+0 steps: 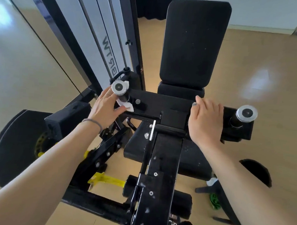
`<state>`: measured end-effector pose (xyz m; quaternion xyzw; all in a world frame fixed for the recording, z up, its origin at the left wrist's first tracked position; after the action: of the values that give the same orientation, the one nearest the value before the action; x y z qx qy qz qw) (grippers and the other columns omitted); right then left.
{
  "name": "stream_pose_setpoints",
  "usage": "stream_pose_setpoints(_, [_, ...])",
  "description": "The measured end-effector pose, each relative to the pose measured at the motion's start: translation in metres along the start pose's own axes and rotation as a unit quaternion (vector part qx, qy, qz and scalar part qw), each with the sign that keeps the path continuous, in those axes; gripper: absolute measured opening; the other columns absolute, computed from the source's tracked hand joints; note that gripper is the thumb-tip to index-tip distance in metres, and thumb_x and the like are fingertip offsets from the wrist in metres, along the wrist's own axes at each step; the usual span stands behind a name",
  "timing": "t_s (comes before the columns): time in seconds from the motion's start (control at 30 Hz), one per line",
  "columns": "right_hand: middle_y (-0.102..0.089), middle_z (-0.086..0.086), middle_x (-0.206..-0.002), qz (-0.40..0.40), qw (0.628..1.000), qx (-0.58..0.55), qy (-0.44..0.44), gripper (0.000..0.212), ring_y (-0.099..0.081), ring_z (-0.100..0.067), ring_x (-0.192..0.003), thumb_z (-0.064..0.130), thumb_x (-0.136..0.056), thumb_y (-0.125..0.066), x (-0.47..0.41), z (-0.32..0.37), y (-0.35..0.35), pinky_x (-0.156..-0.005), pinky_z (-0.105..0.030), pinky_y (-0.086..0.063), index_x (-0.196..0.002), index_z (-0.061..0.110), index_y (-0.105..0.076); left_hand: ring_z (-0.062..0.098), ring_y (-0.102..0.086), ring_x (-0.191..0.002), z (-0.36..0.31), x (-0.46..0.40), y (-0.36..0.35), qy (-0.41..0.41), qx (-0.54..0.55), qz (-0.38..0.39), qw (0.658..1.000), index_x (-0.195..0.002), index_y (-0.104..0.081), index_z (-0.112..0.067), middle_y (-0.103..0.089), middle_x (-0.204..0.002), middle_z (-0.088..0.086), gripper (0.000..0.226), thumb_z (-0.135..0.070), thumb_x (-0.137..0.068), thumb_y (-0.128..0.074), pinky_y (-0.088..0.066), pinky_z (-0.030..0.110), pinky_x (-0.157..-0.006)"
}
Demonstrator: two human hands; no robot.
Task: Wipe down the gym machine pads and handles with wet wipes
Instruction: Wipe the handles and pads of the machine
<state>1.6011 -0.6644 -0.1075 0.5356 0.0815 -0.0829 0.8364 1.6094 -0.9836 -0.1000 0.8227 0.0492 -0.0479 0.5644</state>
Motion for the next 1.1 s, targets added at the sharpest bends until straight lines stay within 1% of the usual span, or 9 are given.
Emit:
stream_pose_setpoints(0.17, [-0.055,-0.006,-0.141,0.007,1.000,0.001,0.001,0.050,-0.041,-0.029,-0.138,0.031,-0.109,-0.022,0.001,0.000,-0.001,-0.124,-0.045,-0.014,-0.147,0.014,-0.050,0.020,-0.045,-0.136,-0.003,-0.012,-0.005,0.043,0.143,0.005,0.989,-0.138,-0.055,-0.025,-0.051,-0.146,-0.003,0.055,-0.044,-0.088,-0.067,-0.032,0.033,-0.115])
stream_pose_setpoints(0.33, [-0.055,-0.004,-0.141,0.014,1.000,0.005,-0.006,0.051,-0.041,-0.026,-0.138,0.030,-0.109,-0.020,0.000,0.000,0.002,-0.126,-0.044,-0.014,-0.148,0.014,-0.049,0.005,-0.063,-0.111,-0.014,-0.006,0.003,0.074,0.294,-0.099,0.948,-0.107,-0.071,-0.025,-0.069,-0.116,-0.010,0.031,-0.034,-0.078,-0.076,-0.049,0.033,-0.104])
stream_pose_setpoints(0.43, [-0.056,-0.005,-0.139,0.011,1.000,0.015,-0.009,0.055,-0.043,-0.025,-0.136,0.031,-0.106,-0.017,0.001,0.002,0.003,-0.125,-0.045,-0.016,-0.146,0.013,-0.051,0.008,-0.064,-0.110,-0.014,-0.011,-0.003,0.069,0.322,-0.080,0.941,-0.104,-0.074,-0.024,-0.070,-0.113,-0.011,0.037,-0.045,-0.075,-0.068,-0.050,0.038,-0.103])
stream_pose_setpoints(0.57, [-0.055,-0.006,-0.142,0.023,0.999,0.030,-0.021,0.053,-0.043,-0.027,-0.136,0.030,-0.108,-0.019,0.001,0.003,0.003,-0.125,-0.044,-0.017,-0.146,0.012,-0.050,0.016,-0.058,-0.120,-0.014,-0.020,0.006,-0.069,0.235,-0.030,0.969,-0.112,-0.070,-0.028,-0.066,-0.120,-0.015,0.031,-0.035,-0.082,-0.075,-0.043,0.040,-0.111])
stream_pose_setpoints(0.7, [-0.057,-0.013,-0.140,0.030,0.998,0.052,-0.027,0.045,-0.045,-0.030,-0.132,0.022,-0.110,-0.027,0.004,0.010,0.010,-0.118,-0.044,-0.025,-0.143,0.004,-0.051,0.013,-0.049,-0.122,-0.008,-0.021,0.013,-0.233,0.152,-0.030,0.960,-0.124,-0.065,-0.012,-0.062,-0.126,-0.007,0.039,-0.021,-0.088,-0.076,-0.033,0.023,-0.114])
stream_pose_setpoints(0.87, [-0.062,-0.017,-0.131,0.017,0.995,0.032,-0.095,0.056,-0.051,-0.032,-0.124,0.030,-0.106,-0.019,0.010,0.020,0.022,-0.112,-0.041,-0.030,-0.129,-0.002,-0.059,0.020,-0.049,-0.137,0.024,-0.024,0.009,-0.288,0.146,-0.024,0.946,-0.123,-0.067,-0.009,-0.059,-0.140,0.004,0.030,-0.013,-0.094,-0.069,-0.031,0.041,-0.120])
stream_pose_setpoints(0.93, [-0.062,-0.015,-0.133,-0.022,0.993,-0.023,-0.109,0.052,-0.051,-0.030,-0.126,0.027,-0.109,-0.022,0.016,0.047,0.032,-0.111,-0.036,-0.030,-0.129,-0.003,-0.059,0.023,-0.056,-0.130,0.031,-0.022,0.016,-0.280,0.183,-0.053,0.941,-0.110,-0.073,-0.006,-0.065,-0.133,0.006,0.020,-0.006,-0.090,-0.072,-0.038,0.043,-0.115])
stream_pose_setpoints(1.0, [-0.063,-0.002,-0.129,-0.032,0.974,-0.175,-0.137,0.049,-0.053,-0.017,-0.119,0.029,-0.111,-0.026,0.023,0.089,0.036,-0.100,-0.025,-0.033,-0.131,0.000,-0.060,0.024,-0.059,-0.126,0.028,-0.020,0.020,-0.265,0.202,-0.046,0.942,-0.108,-0.075,-0.007,-0.066,-0.130,0.005,0.022,-0.005,-0.087,-0.075,-0.043,0.040,-0.112])
stream_pose_setpoints(1.1, [-0.064,0.015,-0.131,-0.003,0.894,-0.425,-0.141,0.049,-0.051,0.006,-0.125,0.039,-0.111,-0.024,0.024,0.156,0.025,-0.099,-0.011,-0.031,-0.137,0.022,-0.061,0.016,-0.056,-0.127,0.024,-0.010,0.020,-0.213,0.227,0.012,0.950,-0.126,-0.068,-0.015,-0.059,-0.139,-0.003,0.040,-0.008,-0.087,-0.071,-0.044,0.034,-0.111])
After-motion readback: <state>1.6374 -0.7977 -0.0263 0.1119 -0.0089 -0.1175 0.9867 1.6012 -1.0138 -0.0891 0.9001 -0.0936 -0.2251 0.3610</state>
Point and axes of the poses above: each hand's wrist, its own x-axis away from the middle knuckle, its own y-axis out of the back of the hand, z = x × y, the point moved 7 cm from there along -x, towards the middle knuckle
